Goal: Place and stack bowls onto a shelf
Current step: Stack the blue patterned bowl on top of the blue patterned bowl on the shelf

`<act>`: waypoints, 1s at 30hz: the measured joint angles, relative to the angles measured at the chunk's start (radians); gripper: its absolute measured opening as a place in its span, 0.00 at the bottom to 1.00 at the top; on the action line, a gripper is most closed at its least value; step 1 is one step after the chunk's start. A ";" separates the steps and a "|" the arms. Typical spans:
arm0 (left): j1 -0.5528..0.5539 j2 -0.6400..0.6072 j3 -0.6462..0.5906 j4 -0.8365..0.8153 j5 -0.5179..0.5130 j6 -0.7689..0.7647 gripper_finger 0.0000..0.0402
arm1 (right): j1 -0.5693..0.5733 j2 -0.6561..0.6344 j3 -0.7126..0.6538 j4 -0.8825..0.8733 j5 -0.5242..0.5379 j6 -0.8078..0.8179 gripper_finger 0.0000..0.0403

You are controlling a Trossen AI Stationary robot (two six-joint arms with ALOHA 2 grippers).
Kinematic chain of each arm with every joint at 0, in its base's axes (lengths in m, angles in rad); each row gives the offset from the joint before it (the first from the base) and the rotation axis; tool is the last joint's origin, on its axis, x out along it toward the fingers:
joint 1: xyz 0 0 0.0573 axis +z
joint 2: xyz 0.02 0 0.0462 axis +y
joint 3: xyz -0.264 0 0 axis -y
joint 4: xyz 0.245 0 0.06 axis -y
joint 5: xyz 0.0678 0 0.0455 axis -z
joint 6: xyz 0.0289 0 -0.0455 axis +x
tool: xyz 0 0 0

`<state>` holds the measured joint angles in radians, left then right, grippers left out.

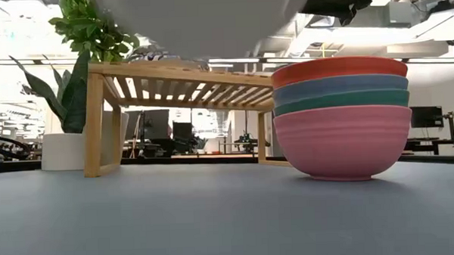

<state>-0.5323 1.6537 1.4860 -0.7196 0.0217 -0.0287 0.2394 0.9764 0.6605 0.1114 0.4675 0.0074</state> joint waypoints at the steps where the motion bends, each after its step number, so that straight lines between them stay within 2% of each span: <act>1: 0.000 -0.014 0.028 -0.007 -0.004 0.001 0.00 | 0.000 0.000 0.000 0.000 0.000 0.000 0.29; 3: 0.000 -0.043 0.077 -0.018 -0.041 0.004 0.00 | 0.000 0.000 0.000 0.000 0.000 0.000 0.29; 6: -0.001 -0.093 0.148 -0.067 -0.175 0.006 0.00 | 0.000 0.000 0.000 0.000 0.000 0.000 0.29; 10: 0.000 -0.156 0.217 -0.108 -0.461 0.023 0.00 | 0.000 0.000 0.000 -0.003 0.000 0.000 0.29; 14: 0.010 -0.214 0.229 -0.119 -0.757 0.094 0.00 | 0.000 0.000 0.000 -0.006 0.000 0.000 0.29; 17: 0.052 -0.244 0.229 -0.172 -0.881 0.118 0.00 | 0.000 0.000 0.000 -0.007 0.000 -0.006 0.29; 23: 0.233 -0.256 0.229 -0.335 -0.892 0.041 0.00 | 0.000 0.000 0.000 -0.007 0.000 -0.008 0.29; 30: 0.421 -0.245 0.221 -0.478 -0.726 -0.002 0.00 | 0.000 0.000 0.000 -0.007 0.000 -0.008 0.29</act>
<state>-0.1111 1.4092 1.7072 -1.1974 -0.7045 -0.0305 0.2394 0.9763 0.6605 0.1040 0.4679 -0.0003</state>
